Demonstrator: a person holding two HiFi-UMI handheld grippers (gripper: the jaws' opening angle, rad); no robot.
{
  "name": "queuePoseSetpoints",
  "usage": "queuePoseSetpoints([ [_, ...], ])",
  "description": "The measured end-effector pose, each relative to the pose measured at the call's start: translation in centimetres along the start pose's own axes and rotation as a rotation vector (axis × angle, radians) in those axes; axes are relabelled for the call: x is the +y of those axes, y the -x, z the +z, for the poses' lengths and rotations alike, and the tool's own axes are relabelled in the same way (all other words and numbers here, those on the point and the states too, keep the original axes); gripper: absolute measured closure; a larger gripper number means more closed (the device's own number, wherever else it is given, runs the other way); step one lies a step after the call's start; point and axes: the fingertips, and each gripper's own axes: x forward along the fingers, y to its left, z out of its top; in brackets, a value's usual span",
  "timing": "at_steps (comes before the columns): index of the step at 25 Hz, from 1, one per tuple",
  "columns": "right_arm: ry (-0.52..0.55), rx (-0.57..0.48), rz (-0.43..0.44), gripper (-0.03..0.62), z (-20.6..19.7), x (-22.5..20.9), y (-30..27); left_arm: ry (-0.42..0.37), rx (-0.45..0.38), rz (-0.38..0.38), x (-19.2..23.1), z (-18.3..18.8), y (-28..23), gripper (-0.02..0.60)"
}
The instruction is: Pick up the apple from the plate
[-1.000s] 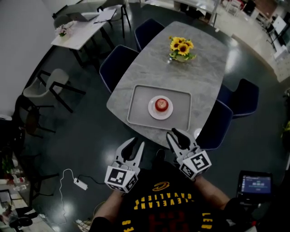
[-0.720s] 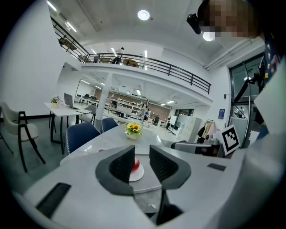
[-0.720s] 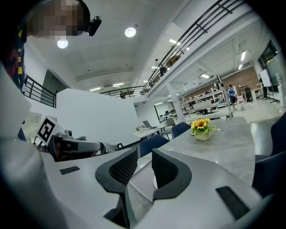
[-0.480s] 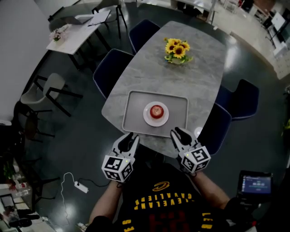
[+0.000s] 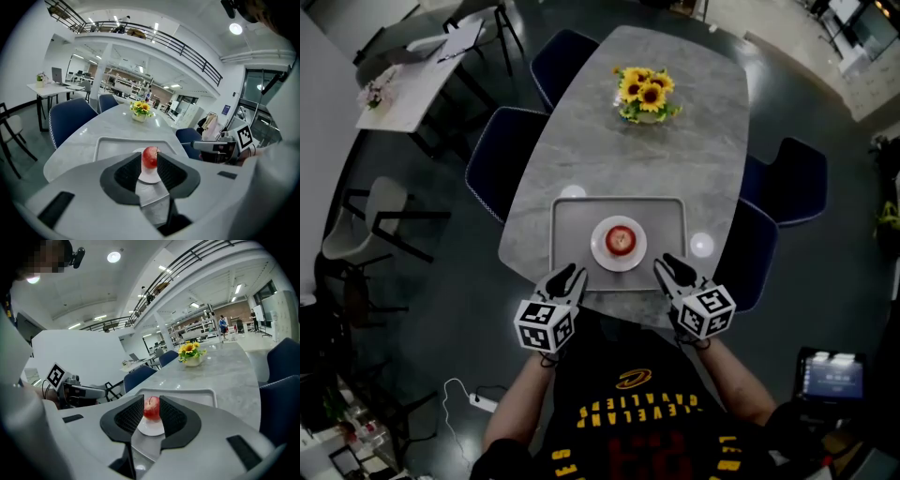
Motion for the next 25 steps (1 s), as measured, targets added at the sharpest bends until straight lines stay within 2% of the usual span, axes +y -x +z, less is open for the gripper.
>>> queuePoseSetpoints([
  [7, -0.104, 0.068, -0.108, 0.505, -1.5, -2.2, -4.4, 0.017, 0.151, -0.104, 3.6, -0.6, -4.1, 0.491],
  [13, -0.111, 0.14, -0.227, 0.505, -4.1, -4.3, -5.8, 0.032, 0.264, -0.175, 5.2, -2.0, -7.3, 0.491],
  [16, -0.165, 0.189, -0.233, 0.505, -5.6, -4.7, -6.4, 0.105, 0.323, -0.211, 5.8, -2.6, -8.7, 0.491],
  [20, -0.339, 0.201, -0.217, 0.505, -7.3, -5.3, -6.5, 0.168, 0.392, -0.236, 5.8, -3.5, -10.0, 0.491],
  [25, -0.521, 0.216, -0.185, 0.505, -9.1, -7.4, -7.6, 0.324, 0.445, -0.217, 6.9, -4.5, -12.7, 0.491],
])
